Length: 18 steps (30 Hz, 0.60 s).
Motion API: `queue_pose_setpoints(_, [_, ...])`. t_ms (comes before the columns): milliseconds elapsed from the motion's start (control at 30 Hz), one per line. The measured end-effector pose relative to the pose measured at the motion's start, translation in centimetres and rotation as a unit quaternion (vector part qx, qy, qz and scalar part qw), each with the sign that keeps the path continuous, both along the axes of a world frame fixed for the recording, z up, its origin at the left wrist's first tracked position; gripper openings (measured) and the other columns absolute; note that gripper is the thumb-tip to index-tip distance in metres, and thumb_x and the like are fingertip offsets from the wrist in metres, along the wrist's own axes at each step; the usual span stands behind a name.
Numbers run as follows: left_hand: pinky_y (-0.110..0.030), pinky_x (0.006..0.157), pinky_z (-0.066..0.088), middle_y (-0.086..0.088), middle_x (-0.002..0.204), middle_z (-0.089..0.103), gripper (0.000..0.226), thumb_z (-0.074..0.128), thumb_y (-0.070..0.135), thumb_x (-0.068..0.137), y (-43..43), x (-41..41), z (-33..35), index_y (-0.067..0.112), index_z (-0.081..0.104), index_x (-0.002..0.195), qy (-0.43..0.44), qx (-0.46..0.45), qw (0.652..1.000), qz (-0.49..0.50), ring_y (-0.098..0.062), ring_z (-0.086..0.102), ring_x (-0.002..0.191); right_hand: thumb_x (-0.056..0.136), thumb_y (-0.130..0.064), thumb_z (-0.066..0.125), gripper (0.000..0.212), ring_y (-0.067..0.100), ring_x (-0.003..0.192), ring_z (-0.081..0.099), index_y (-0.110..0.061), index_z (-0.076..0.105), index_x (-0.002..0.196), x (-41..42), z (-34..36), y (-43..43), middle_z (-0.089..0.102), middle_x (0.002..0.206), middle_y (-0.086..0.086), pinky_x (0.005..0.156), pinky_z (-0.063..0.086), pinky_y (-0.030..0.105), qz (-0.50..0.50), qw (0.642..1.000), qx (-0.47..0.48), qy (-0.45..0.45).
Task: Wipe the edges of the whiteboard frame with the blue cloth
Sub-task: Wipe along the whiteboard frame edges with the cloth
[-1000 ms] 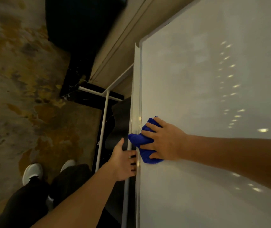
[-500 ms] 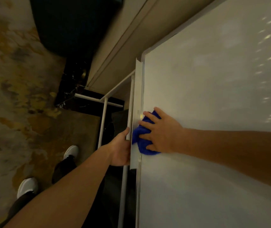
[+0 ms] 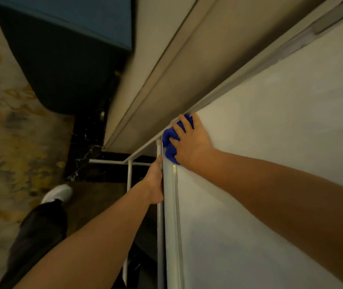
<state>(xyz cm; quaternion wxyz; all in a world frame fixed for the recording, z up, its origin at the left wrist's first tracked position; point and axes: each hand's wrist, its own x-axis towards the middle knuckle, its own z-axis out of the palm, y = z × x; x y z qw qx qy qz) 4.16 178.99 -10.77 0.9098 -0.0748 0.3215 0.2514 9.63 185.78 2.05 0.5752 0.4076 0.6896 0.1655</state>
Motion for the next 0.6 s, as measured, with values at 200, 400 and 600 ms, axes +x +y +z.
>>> queue_pose_setpoints(200, [-0.034, 0.057, 0.058, -0.014, 0.094, 0.076, 0.072, 0.037, 0.072, 0.084, 7.0, -0.7, 0.9, 0.015, 0.081, 0.088, 0.011, 0.006, 1.0, -0.022, -0.027, 0.074, 0.077, 0.099, -0.061, 0.028, 0.076, 0.04, 0.15, -0.018, -0.026, -0.003, 0.158, -0.4, -1.0, 4.9, -0.011, 0.167, 0.01, 0.117, -0.013, 0.063, -0.009, 0.998, 0.046, 0.048])
queue_pose_setpoints(400, [-0.037, 0.073, 0.057, -0.014, 0.105, 0.074, 0.065, 0.044, 0.065, 0.08, 8.5, -6.6, 1.4, 0.015, 0.076, 0.105, 0.063, 0.022, 0.994, -0.084, -0.029, 0.072, 0.088, 0.099, -0.059, 0.026, 0.071, 0.042, 0.151, -0.01, -0.026, 0.003, 0.158, -3.8, 0.1, 5.0, 0.001, 0.167, 0.012, 0.116, -0.013, 0.063, 0.005, 0.989, 0.056, 0.135])
queue_pose_setpoints(600, [-0.037, 0.067, 0.057, -0.014, 0.102, 0.075, 0.063, 0.035, 0.062, 0.087, 13.9, -7.4, 2.8, 0.015, 0.07, 0.111, 0.133, 0.086, 0.986, -0.056, -0.028, 0.073, 0.088, 0.097, -0.046, 0.04, 0.069, 0.045, 0.15, -0.003, -0.02, 0.019, 0.157, -5.1, -1.0, 3.0, 0.01, 0.165, 0.018, 0.117, -0.011, 0.063, -0.027, 0.982, 0.071, 0.175])
